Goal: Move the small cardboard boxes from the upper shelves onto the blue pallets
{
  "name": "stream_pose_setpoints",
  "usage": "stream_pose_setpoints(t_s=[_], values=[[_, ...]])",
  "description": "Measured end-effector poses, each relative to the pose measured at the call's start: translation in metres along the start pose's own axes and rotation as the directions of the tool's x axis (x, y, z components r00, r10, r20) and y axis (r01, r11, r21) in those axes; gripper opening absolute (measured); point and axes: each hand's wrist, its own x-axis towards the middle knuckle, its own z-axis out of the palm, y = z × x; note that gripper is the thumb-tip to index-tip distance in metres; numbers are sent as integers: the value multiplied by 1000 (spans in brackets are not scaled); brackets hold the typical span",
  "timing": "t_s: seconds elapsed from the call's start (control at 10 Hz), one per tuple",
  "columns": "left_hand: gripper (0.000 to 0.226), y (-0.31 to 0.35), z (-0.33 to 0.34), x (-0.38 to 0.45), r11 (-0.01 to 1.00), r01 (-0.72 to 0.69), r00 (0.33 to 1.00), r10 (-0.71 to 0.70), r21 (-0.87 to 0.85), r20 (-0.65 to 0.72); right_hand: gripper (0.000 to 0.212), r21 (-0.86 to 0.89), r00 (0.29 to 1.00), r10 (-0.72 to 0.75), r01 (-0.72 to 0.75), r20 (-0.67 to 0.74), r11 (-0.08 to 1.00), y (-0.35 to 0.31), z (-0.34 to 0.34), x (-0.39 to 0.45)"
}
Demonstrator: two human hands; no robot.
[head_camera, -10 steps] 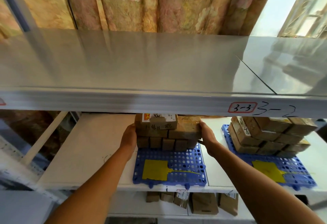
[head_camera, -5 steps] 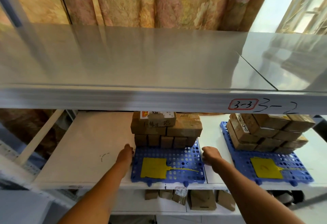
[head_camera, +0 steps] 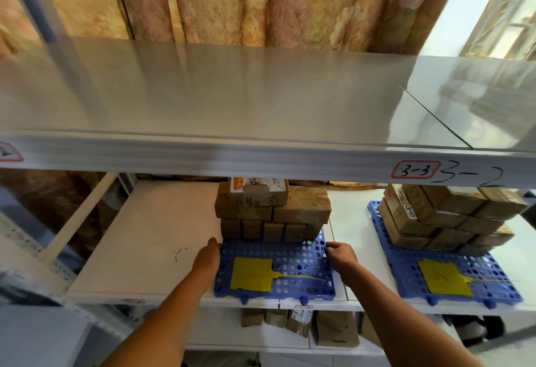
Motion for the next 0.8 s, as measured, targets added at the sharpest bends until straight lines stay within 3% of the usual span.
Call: stream_pose_setpoints(t_s=[0.1, 0.4, 0.5, 0.6, 0.7, 0.8], values=[[45, -5, -7, -3, 999, 1, 999, -3, -44, -39, 35, 15, 1000, -2, 2, -6, 1000, -1, 7, 0], [56, -3, -15, -7, 996, 45, 999, -45, -78, -1, 30, -67, 999, -44, 44, 4, 997, -4, 13, -11], [46, 0, -17, -22, 1000, 10, 999, -10, -25, -31, 33, -259, 993, -117, 116, 10, 959, -8, 9, -17], [50, 8, -24, -47, 994, -43, 994, 53, 101, -92, 41, -495, 980, -190, 192, 56, 847, -13, 1, -34], [58, 18, -31, -77, 981, -93, 984, 116, 167, -134, 46, -614, 962, -264, 248, 67, 749, -20, -5, -56], [57, 31, -43, -113, 953, -182, 972, 212, 241, -106, 50, -626, 945, -320, 293, 72, 723, -31, -9, -86]])
